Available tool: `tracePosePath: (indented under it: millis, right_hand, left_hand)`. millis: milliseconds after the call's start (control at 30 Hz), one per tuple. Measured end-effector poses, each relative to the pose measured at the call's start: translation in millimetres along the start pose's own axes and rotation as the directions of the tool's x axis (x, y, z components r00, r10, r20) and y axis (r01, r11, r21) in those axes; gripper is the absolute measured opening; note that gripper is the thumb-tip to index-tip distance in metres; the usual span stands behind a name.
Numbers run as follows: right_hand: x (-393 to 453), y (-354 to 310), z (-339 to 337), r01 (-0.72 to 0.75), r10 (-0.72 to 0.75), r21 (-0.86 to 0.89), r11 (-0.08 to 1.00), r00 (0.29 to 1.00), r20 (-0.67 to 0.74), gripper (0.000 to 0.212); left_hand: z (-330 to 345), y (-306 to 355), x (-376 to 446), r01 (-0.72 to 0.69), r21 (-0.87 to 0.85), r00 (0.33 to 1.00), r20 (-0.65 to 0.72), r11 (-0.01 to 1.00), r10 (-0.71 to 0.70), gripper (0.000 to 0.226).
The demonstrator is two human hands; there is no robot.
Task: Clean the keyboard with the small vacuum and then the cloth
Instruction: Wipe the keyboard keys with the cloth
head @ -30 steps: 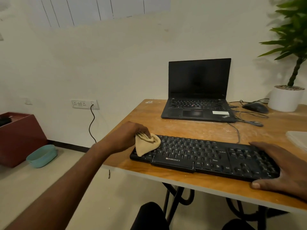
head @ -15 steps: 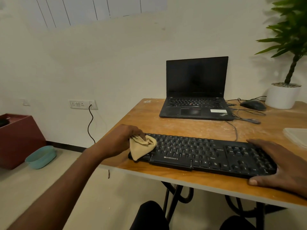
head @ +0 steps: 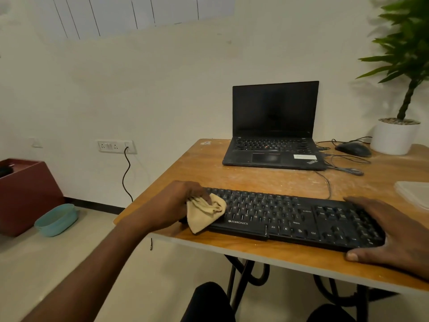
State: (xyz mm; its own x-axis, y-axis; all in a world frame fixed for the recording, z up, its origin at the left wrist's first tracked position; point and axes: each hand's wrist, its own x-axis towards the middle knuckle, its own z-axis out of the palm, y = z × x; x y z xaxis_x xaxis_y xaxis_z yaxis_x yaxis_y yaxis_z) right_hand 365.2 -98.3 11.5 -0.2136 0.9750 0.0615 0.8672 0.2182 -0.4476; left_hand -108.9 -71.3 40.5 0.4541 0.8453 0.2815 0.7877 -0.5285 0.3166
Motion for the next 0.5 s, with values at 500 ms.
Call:
tracePosePath:
  millis: [500]
  right_hand:
    - [0, -3, -3, -0.009, 0.009, 0.008, 1.000, 1.000, 0.018, 0.115]
  left_hand:
    - [16, 21, -1, -0.045, -0.035, 0.997, -0.064, 0.998, 0.042, 0.034]
